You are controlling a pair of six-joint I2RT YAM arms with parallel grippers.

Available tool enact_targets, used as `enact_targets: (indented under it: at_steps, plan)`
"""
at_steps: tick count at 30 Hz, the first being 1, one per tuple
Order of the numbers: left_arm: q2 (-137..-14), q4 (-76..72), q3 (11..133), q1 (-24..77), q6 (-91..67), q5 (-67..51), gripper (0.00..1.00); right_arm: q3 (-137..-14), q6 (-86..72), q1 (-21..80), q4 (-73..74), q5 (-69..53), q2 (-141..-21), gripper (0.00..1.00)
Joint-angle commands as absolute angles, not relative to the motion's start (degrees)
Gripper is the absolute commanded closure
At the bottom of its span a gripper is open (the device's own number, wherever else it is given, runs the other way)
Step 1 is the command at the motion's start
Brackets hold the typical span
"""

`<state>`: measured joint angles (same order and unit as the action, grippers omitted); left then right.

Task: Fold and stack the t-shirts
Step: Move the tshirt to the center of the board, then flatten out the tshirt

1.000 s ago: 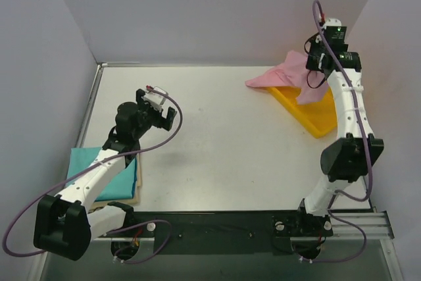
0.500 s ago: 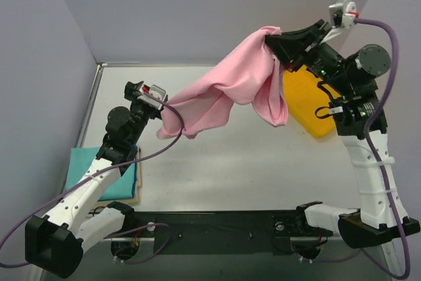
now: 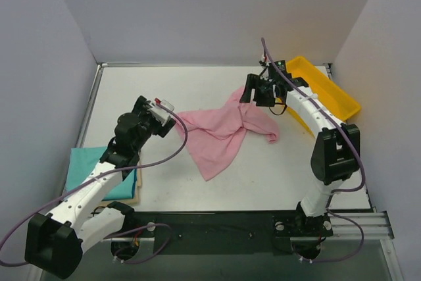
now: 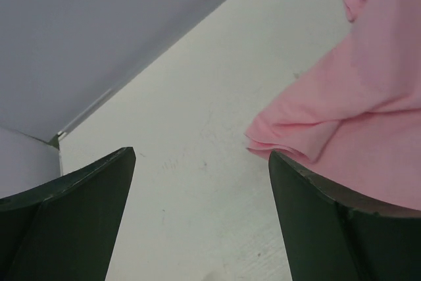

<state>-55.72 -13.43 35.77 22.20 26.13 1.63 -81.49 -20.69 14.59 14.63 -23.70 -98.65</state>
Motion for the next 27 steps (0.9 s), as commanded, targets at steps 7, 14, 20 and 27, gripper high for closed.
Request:
enact_targets:
  at_steps: [7,14,20,27]
  plan:
    - [-60.1,17.7,39.7,31.0,34.6,-30.8,0.23,-77.0,-12.0,14.2,28.6,-4.6,-93.1,0.32]
    - [-73.5,15.7,41.8,46.0,44.6,-18.4,0.17,-69.3,-8.3,14.1,28.5,3.6,-95.6,0.37]
    - [-87.8,14.9,47.7,54.1,50.4,-14.5,0.13,-72.9,-6.2,11.2,28.7,5.7,-104.1,0.37]
    - [-93.3,12.8,48.0,55.5,48.5,-12.0,0.24,-72.9,-5.8,5.3,24.3,-3.1,-109.9,0.55]
